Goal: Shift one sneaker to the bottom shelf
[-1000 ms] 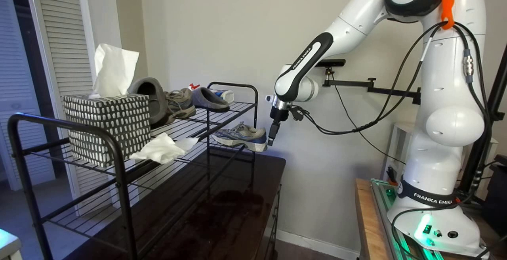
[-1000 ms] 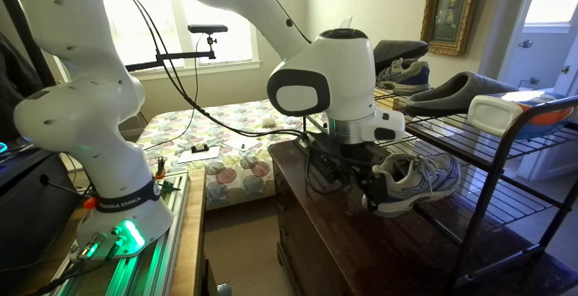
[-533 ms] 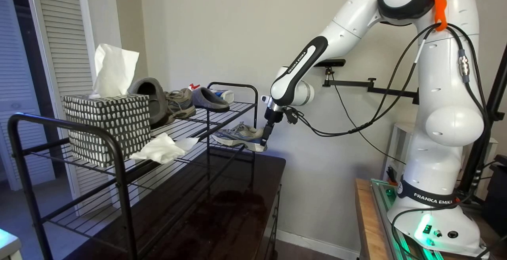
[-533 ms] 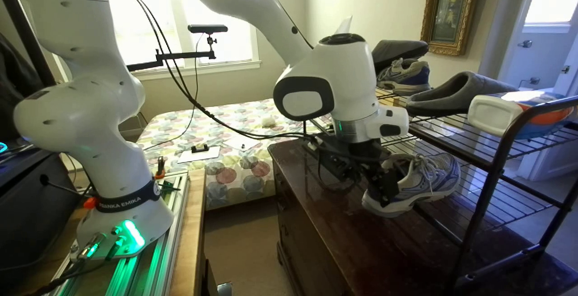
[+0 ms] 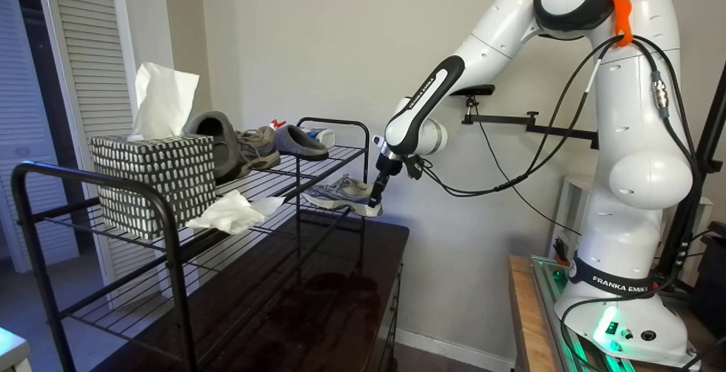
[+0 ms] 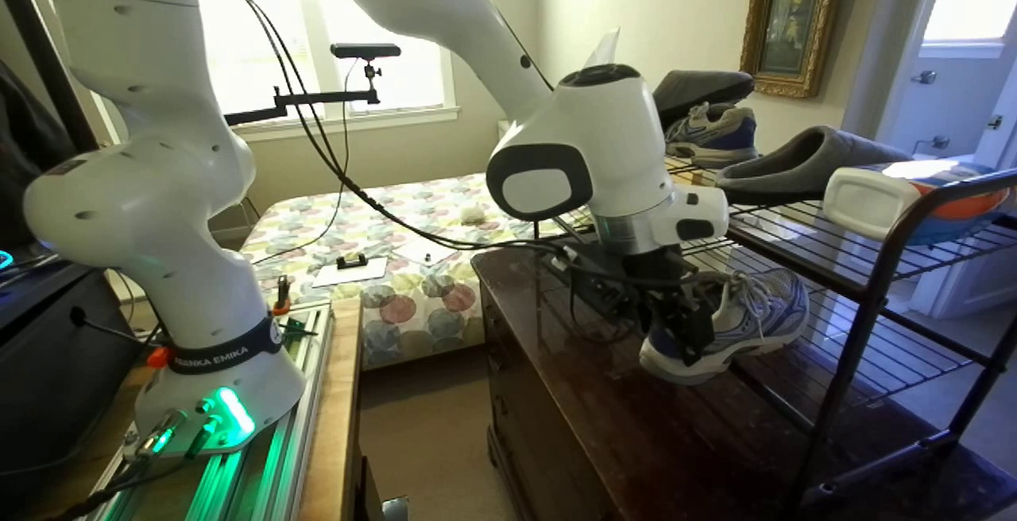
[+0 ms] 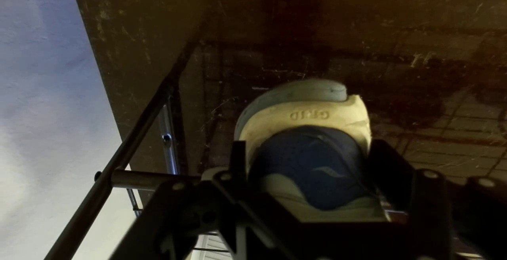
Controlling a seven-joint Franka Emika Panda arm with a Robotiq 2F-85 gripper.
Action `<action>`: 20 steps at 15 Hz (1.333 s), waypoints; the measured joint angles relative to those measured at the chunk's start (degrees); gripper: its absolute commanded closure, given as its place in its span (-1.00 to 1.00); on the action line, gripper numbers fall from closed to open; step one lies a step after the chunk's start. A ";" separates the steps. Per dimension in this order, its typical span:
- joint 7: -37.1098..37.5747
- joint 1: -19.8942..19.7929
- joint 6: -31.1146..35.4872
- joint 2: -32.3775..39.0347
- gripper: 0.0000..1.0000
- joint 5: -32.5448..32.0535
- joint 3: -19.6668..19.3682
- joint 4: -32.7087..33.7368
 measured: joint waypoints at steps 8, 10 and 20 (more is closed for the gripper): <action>0.02 -0.65 -0.02 -0.35 0.06 1.43 0.85 -0.26; 0.44 -0.41 -0.06 -0.64 0.06 1.17 0.69 -0.34; 3.07 2.27 -0.06 -2.61 0.06 0.85 0.85 0.00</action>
